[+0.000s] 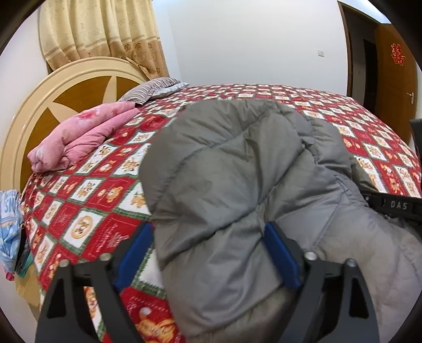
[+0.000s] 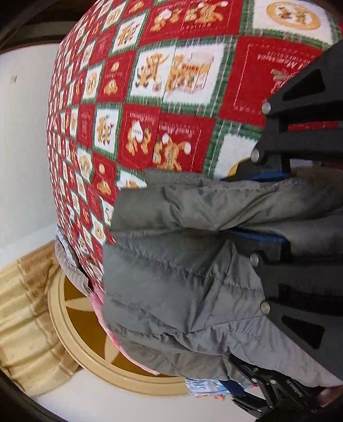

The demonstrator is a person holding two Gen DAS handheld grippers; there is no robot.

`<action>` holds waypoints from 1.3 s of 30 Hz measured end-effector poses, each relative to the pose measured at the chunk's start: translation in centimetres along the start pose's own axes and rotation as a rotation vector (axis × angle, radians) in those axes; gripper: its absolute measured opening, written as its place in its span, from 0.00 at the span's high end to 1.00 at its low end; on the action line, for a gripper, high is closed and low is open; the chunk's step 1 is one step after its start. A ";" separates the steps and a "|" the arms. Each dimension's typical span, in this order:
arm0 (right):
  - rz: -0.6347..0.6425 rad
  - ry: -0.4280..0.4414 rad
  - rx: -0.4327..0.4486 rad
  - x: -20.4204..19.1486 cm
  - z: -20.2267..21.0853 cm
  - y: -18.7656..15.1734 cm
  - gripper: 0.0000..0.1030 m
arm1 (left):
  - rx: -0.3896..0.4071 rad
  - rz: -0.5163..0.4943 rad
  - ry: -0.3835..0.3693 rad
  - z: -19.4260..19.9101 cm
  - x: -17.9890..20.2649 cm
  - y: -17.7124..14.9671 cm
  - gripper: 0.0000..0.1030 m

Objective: Fold large clothes

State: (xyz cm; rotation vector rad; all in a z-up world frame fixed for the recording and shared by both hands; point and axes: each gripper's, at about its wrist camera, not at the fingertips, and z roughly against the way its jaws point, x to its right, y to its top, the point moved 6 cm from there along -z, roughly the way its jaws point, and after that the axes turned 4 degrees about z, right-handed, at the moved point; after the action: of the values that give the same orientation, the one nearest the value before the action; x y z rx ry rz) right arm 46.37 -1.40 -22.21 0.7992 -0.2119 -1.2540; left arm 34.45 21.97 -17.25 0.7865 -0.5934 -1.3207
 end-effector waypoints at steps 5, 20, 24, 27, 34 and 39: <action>-0.030 -0.016 0.037 0.3 4.0 0.1 0.55 | 0.082 0.015 -0.010 4.8 -0.7 0.7 0.05; 0.147 -0.089 0.268 -6.2 18.9 -2.4 0.43 | 0.264 0.050 -0.076 15.4 -0.9 2.3 0.00; 0.144 -0.094 0.280 -6.6 20.1 -2.8 0.42 | 0.279 0.056 -0.088 16.1 -1.1 2.4 0.00; 0.148 -0.094 0.285 -6.9 20.6 -2.9 0.42 | 0.285 0.061 -0.090 16.3 -1.2 2.4 0.00; 0.158 -0.093 0.297 -7.7 21.2 -3.0 0.42 | 0.281 0.065 -0.088 16.5 -1.3 2.2 0.00; 0.157 -0.093 0.297 -7.8 21.2 -3.2 0.42 | 0.280 0.064 -0.087 16.4 -1.5 2.2 0.00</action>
State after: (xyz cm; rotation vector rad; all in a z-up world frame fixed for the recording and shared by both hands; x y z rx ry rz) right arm 29.62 -3.51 -6.91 0.9586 -0.5359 -1.1259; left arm 22.93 20.88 -5.34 0.9329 -0.8792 -1.2318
